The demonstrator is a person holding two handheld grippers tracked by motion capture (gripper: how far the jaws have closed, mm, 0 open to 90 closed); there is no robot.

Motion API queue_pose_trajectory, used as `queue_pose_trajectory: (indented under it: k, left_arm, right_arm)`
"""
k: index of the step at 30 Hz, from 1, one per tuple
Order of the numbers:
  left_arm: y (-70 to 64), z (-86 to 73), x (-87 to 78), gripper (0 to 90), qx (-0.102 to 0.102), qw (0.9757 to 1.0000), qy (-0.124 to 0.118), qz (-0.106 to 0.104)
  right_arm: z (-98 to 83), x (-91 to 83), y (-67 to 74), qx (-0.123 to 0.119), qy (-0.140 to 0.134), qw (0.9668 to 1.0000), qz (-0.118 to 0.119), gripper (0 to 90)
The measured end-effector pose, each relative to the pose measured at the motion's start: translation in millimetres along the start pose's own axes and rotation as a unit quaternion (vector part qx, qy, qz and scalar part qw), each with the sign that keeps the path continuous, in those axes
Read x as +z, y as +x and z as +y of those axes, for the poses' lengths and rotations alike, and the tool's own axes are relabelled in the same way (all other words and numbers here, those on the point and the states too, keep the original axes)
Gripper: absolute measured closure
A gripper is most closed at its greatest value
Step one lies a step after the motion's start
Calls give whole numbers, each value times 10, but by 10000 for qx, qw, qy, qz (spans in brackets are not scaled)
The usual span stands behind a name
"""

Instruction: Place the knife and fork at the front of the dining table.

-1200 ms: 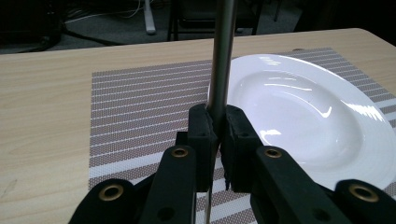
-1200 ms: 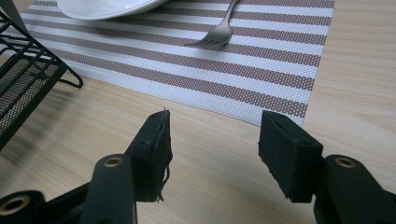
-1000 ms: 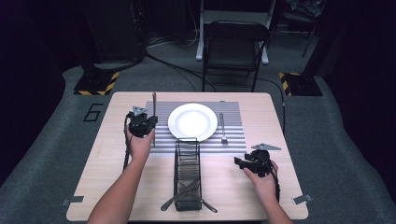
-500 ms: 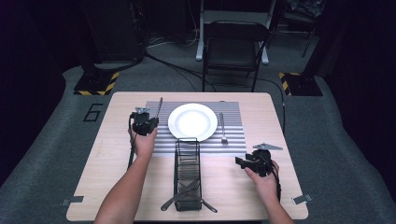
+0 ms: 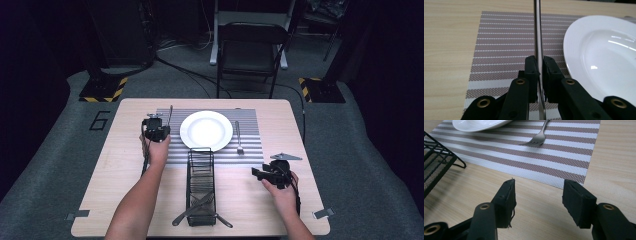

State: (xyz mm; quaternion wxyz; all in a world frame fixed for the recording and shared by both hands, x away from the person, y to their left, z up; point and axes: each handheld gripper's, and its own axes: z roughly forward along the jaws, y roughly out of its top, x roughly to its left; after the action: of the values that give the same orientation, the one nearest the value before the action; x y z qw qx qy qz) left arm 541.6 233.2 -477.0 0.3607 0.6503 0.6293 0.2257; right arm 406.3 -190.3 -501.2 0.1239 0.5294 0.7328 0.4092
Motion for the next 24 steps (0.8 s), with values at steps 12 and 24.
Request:
queue_pose_trajectory:
  k: [12, 24]
  left_arm:
    - [-44, 12, 211, 826, -405, 9989, 181, 178]
    - [-25, -65, 370, 826, -469, 9979, 393, 234]
  right_arm:
    - [8, 19, 7, 20, 4, 10000, 30, 434]
    - [14, 13, 20, -9, -31, 10000, 59, 434]
